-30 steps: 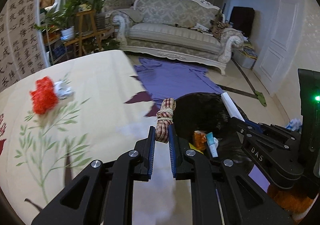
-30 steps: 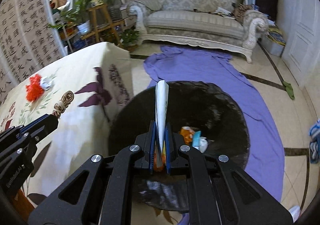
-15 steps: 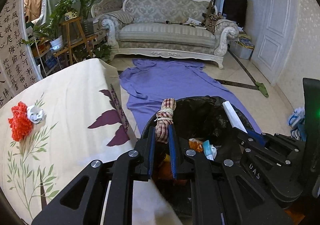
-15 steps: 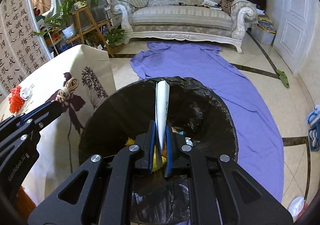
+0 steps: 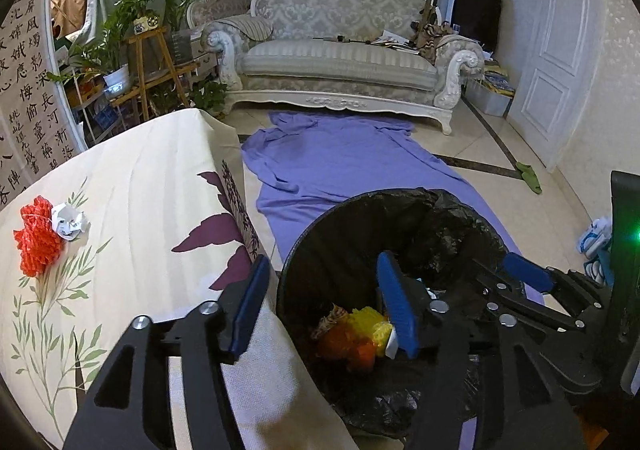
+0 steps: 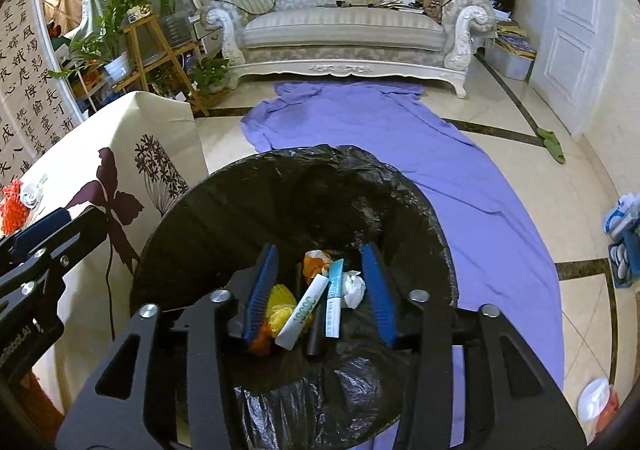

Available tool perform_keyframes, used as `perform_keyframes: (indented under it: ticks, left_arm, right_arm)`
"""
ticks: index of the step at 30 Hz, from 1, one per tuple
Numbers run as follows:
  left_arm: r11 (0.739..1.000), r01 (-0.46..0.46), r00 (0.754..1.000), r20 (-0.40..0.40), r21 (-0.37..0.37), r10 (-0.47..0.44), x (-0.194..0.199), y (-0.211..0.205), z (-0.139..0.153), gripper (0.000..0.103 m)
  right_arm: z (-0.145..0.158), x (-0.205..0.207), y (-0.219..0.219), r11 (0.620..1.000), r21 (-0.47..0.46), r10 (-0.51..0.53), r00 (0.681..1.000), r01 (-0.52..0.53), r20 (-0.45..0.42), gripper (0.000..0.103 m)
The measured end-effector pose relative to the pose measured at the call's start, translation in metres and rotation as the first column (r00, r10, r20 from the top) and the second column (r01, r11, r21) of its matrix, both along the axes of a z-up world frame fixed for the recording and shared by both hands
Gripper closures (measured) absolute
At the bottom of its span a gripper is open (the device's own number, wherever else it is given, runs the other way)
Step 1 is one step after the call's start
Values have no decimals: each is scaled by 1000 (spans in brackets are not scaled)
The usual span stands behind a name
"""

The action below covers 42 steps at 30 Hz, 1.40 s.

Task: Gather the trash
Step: 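Move both tools back over the table toward the red mesh bag and white paper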

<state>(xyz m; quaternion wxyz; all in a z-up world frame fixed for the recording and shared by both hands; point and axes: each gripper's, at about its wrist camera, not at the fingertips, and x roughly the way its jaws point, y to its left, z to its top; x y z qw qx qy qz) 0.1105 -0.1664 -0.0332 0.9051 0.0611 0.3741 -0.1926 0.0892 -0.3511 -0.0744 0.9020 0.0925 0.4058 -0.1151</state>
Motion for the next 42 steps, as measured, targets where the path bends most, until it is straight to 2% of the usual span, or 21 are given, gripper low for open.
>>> perform_keyframes:
  ticks: [5,15,22,27,30,34,39,42]
  left_arm:
    - [1000,-18,1000,13,2,18,-3,8,2,33]
    - [989,-150,989,22,13,149,0,64,5,31]
    - [956,-290,957,22,35,290,8,126,4,31]
    - [917,-396,918,-5,49,397,22,171,-3,29]
    - [895,-445,895,-20,32,446,32,193,-4,27]
    - [880,-474,879,-39,33,475,49,208,-5,26]
    - [873,-488,871,-58,24,489,66,218,-7,26]
    - [868,-497,865,-64,17,497,74,223,-7,26]
  right_arm:
    - [5,1,5,1000,-6,1,1000,-1,9,48]
    - [16,10,34,998,-4,61,998,-61,28,44]
    - [27,26,85,983,6,184,982,-184,43,44]
    - [33,40,138,951,13,307,950,-308,49,44]
    - [34,44,164,931,11,364,930,-365,44,44]
    - [32,53,192,908,4,420,908,-420,17,44]
    - [30,66,203,901,6,434,901,-434,-14,43]
    - [28,70,207,899,3,438,898,-439,-25,38]
